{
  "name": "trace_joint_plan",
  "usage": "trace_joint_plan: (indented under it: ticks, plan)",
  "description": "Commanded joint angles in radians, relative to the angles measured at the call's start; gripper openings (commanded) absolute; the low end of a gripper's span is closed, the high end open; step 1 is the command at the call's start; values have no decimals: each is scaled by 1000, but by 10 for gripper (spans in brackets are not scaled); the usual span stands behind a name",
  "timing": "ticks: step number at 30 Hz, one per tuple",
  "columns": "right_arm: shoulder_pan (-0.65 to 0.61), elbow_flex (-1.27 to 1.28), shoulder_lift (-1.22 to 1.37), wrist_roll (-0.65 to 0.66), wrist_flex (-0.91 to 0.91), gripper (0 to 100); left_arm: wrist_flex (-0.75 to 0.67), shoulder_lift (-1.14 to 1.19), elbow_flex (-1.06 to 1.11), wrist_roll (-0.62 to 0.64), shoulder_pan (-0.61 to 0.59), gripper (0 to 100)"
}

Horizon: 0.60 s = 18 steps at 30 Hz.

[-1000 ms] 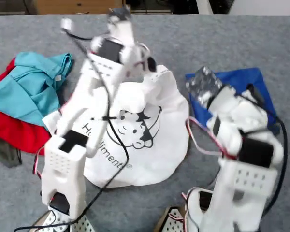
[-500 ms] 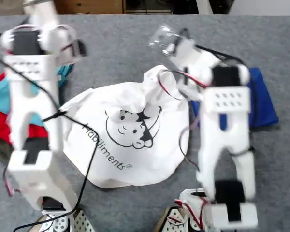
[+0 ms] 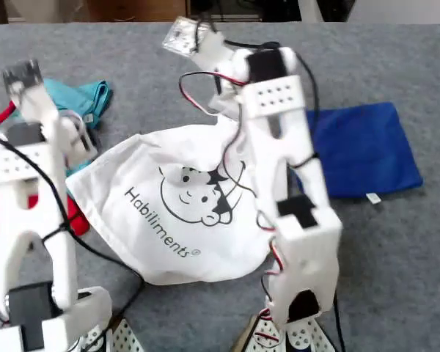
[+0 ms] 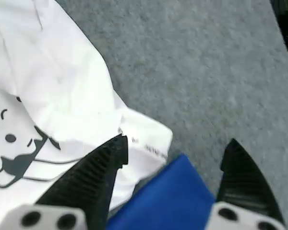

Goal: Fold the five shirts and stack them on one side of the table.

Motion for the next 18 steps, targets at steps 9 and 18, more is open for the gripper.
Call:
trace_joint_plan:
  ticks: [9,18]
  plan:
    - [38,-513,561,-146,-64,199,-624,-38,433,196,37,225]
    - [173,-737,740,-232,-60,136,-629,-38,436,201,35,225]
